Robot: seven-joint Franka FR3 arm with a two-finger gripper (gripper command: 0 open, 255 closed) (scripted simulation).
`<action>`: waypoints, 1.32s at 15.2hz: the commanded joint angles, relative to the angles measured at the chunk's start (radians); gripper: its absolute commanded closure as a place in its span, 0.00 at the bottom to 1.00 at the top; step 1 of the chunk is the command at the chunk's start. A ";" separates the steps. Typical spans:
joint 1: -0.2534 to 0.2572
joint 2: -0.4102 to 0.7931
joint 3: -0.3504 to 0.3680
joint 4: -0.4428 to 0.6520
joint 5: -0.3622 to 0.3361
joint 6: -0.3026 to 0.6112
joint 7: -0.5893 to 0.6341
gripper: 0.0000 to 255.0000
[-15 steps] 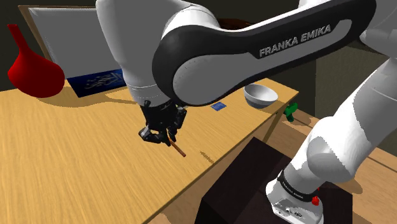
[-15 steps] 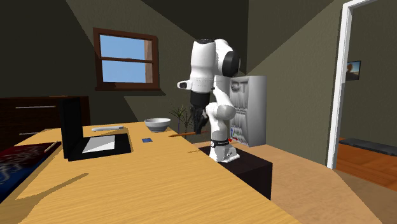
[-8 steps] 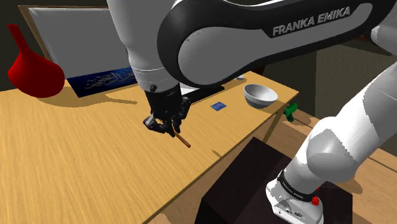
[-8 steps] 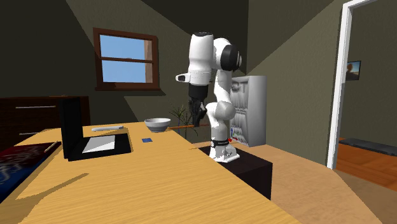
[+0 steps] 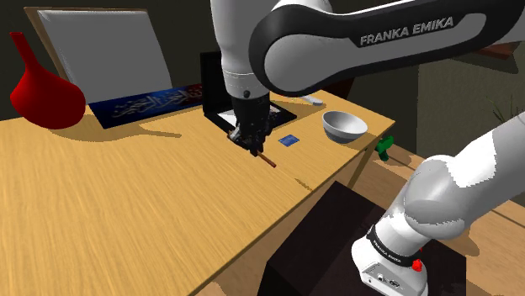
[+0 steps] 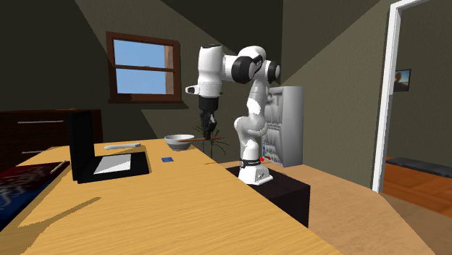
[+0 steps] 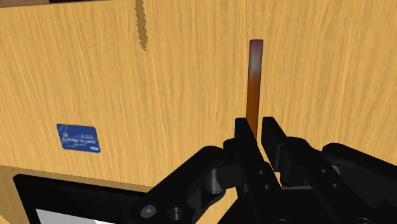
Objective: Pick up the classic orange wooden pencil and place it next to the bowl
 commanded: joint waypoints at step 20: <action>-0.188 -0.128 -0.400 -0.188 -0.157 0.137 -0.518 1.00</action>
